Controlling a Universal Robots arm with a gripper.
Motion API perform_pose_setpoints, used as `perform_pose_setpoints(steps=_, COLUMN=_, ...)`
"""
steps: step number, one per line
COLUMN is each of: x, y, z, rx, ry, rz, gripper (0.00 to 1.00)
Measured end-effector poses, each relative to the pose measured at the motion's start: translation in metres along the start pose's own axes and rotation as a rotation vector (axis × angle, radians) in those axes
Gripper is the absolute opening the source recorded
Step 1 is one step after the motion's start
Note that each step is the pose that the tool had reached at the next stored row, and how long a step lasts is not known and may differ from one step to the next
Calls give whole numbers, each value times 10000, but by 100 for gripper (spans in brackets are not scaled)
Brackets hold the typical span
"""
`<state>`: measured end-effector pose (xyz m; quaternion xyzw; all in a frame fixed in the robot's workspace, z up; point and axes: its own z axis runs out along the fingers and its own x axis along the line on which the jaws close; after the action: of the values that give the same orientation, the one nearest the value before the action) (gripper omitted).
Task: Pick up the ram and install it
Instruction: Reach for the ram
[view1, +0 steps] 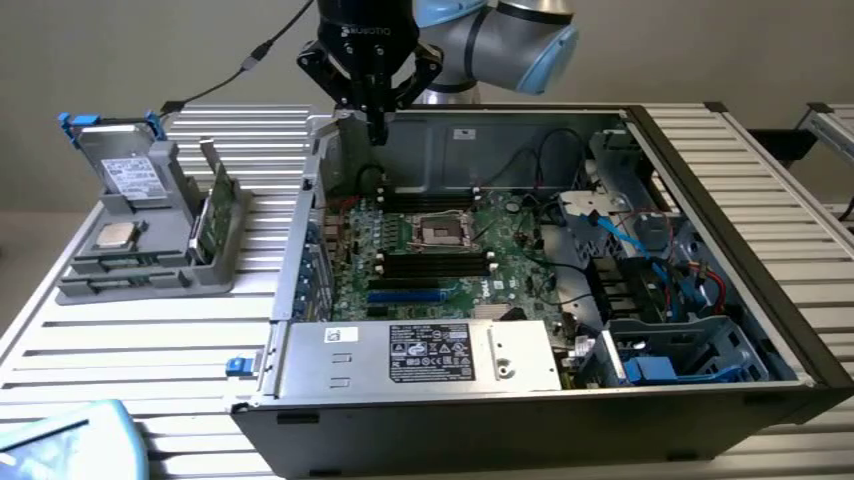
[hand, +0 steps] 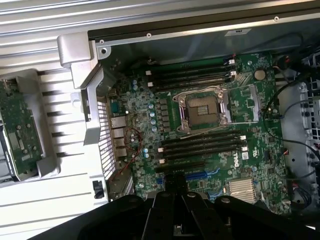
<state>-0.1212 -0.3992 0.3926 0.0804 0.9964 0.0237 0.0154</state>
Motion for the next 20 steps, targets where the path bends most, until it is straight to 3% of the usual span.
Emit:
perform_pose_setpoints(steps=6, x=35, y=-6, z=-2, rx=3, ry=11, rz=19, gripper=11)
perform_pose_setpoints(steps=20, x=663, y=-110, z=-20, rx=-31, ry=195, rz=27, gripper=11)
